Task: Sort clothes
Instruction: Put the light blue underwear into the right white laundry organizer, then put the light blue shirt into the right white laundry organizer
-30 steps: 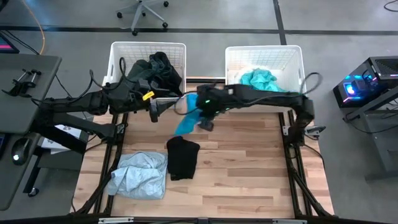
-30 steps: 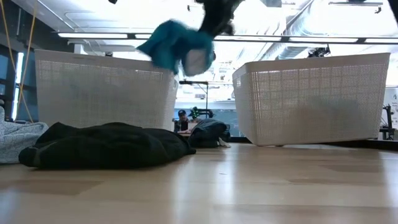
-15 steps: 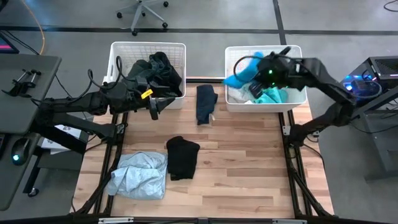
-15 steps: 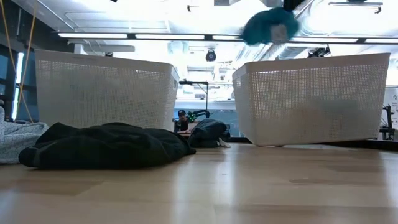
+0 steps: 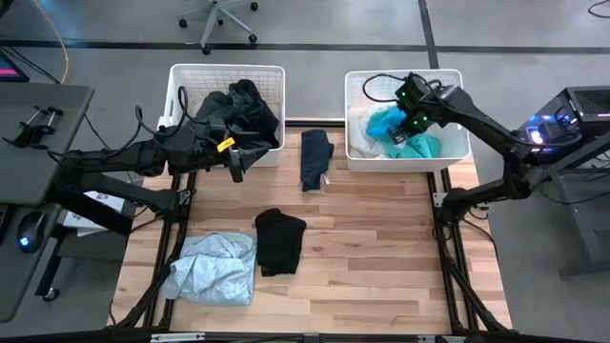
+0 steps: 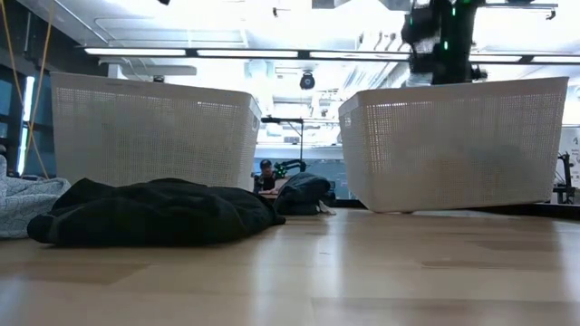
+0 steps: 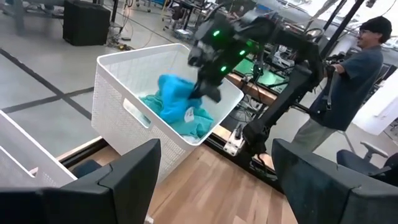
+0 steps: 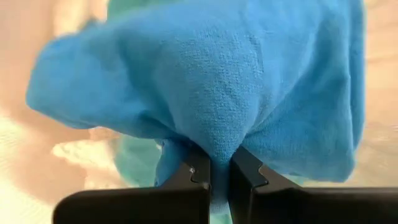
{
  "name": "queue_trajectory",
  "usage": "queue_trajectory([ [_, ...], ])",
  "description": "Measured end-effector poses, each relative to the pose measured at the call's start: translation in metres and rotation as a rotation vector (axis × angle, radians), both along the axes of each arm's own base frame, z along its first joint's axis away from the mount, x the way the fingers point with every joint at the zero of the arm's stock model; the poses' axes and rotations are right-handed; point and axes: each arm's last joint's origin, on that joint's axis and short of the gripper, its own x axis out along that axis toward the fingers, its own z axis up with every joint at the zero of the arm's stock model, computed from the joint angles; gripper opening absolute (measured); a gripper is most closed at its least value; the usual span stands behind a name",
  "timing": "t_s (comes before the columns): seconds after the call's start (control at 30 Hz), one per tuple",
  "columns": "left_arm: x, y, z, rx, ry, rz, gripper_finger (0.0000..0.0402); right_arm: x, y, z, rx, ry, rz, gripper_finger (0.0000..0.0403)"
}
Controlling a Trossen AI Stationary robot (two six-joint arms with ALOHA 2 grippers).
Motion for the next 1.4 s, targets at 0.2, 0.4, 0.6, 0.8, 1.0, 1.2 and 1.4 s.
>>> queue_trajectory([
  [0.2, 0.000, 0.000, -0.004, -0.039, 0.028, 0.006, 0.0294, -0.012, -0.011, -0.062, 0.100, -0.015, -0.099, 0.0005],
  [0.4, 0.001, 0.000, -0.009, -0.048, 0.065, 0.008, 0.0294, -0.026, -0.015, -0.092, 0.155, -0.030, -0.151, 0.0049],
  [0.6, 0.001, 0.000, -0.012, -0.056, 0.111, 0.008, 0.0294, -0.031, -0.019, -0.071, 0.219, -0.076, -0.124, 0.0170],
  [0.8, 0.001, -0.003, -0.006, -0.068, 0.200, 0.005, 0.0294, -0.032, -0.020, -0.020, 0.177, -0.089, -0.129, 0.0269],
  [1.0, 0.009, -0.010, -0.007, -0.077, 0.280, -0.015, 0.0294, -0.034, -0.015, 0.029, 0.115, -0.138, -0.132, 0.0286],
  [1.2, 0.009, -0.025, -0.018, -0.158, 0.369, -0.099, 0.0294, -0.025, 0.001, 0.068, -0.069, -0.297, 0.048, 0.0287],
  [1.4, -0.006, -0.048, -0.034, -0.370, 0.539, -0.156, 0.0294, -0.006, 0.032, 0.096, -0.198, -0.541, 0.202, 0.0287],
])
